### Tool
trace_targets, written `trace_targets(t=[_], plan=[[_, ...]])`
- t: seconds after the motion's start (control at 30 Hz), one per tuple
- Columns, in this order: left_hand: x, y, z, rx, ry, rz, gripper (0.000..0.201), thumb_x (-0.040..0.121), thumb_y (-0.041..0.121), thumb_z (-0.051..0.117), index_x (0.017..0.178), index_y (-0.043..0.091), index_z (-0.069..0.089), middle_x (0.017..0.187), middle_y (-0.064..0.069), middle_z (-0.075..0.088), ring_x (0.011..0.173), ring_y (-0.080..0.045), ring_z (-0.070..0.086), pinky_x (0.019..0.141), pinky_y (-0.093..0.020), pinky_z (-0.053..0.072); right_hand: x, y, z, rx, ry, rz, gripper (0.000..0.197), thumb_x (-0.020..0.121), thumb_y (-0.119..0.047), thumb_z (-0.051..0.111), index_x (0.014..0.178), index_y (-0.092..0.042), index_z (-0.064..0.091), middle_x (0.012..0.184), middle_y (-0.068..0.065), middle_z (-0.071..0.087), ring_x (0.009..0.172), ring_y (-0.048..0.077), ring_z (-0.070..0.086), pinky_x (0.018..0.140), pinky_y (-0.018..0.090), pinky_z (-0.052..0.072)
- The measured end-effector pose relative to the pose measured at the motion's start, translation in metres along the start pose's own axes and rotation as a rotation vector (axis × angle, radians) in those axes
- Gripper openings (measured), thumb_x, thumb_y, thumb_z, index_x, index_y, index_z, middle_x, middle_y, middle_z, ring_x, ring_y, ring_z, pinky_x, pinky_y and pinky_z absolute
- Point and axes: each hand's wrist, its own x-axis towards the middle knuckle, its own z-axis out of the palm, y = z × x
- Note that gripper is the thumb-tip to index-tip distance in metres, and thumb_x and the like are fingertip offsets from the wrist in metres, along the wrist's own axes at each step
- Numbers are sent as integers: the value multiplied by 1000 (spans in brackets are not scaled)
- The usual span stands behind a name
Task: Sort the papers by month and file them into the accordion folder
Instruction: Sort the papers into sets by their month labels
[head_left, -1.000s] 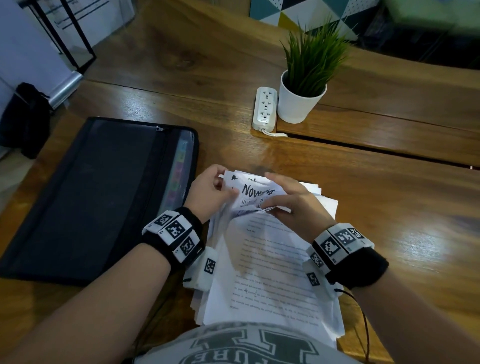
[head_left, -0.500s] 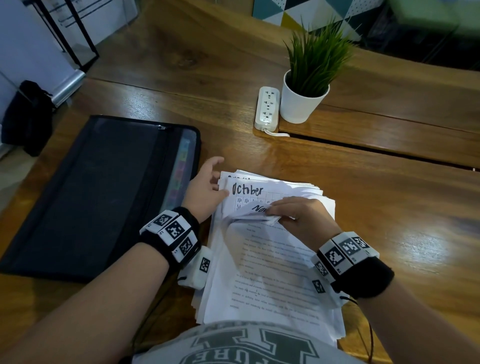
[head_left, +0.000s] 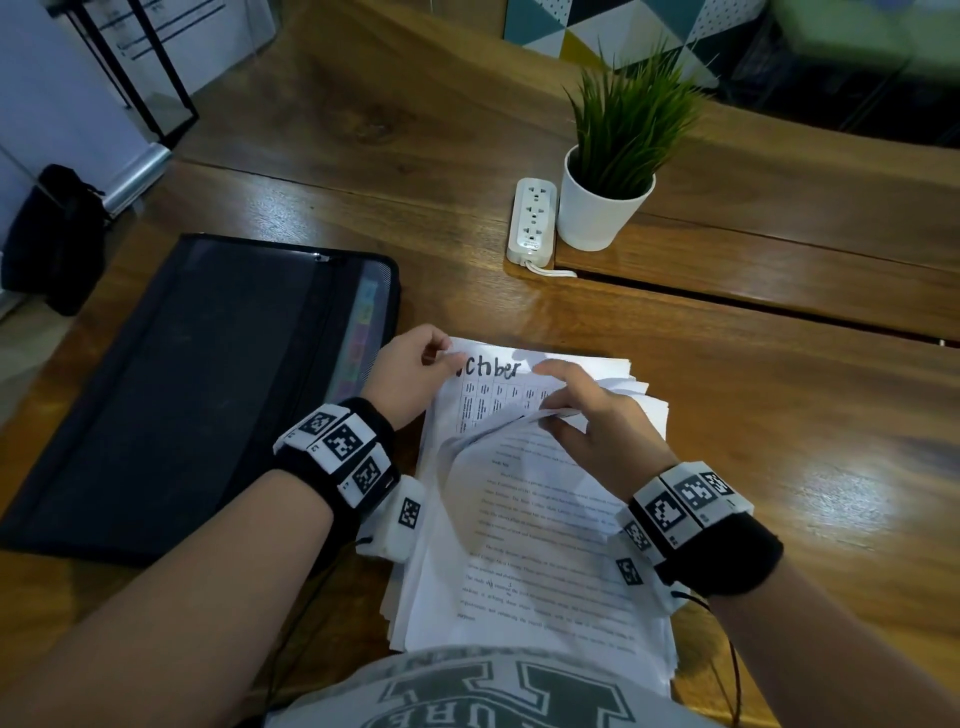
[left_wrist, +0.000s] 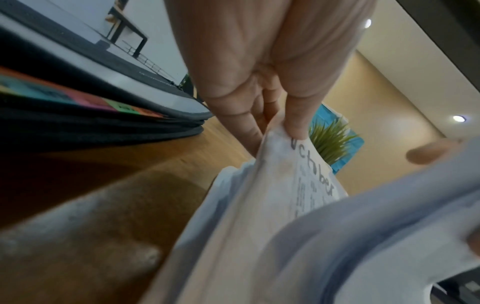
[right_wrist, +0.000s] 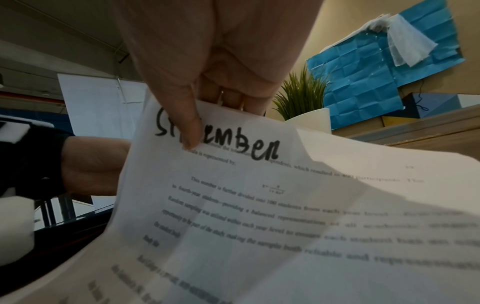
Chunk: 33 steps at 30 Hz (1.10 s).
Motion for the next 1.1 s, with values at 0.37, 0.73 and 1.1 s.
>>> trace_targets(t=[0.37, 0.73, 1.1], plan=[[-14, -4, -12, -189, -195, -208, 10, 85, 7, 66, 94, 6, 71, 96, -8, 73, 90, -20, 69, 80, -31, 57, 12, 17, 7, -80, 52, -234, 6, 74, -6, 70, 78, -10, 72, 129, 18, 54, 120, 34, 49, 100, 39, 38], [-12, 1, -7, -347, -69, -293, 18, 91, 5, 58, 105, -1, 67, 104, -14, 70, 95, -26, 67, 80, -36, 56, 5, 8, -2, -3, 56, -308, 18, 76, -2, 65, 92, -8, 71, 85, 3, 70, 76, 19, 67, 66, 32, 56], [-18, 8, -10, -387, -195, -193, 20, 76, -1, 71, 95, 6, 72, 98, -9, 73, 95, -22, 69, 85, -34, 56, 17, 16, 7, -103, 38, -305, 12, 71, -4, 74, 81, -11, 73, 116, 15, 61, 114, 32, 53, 96, 39, 41]])
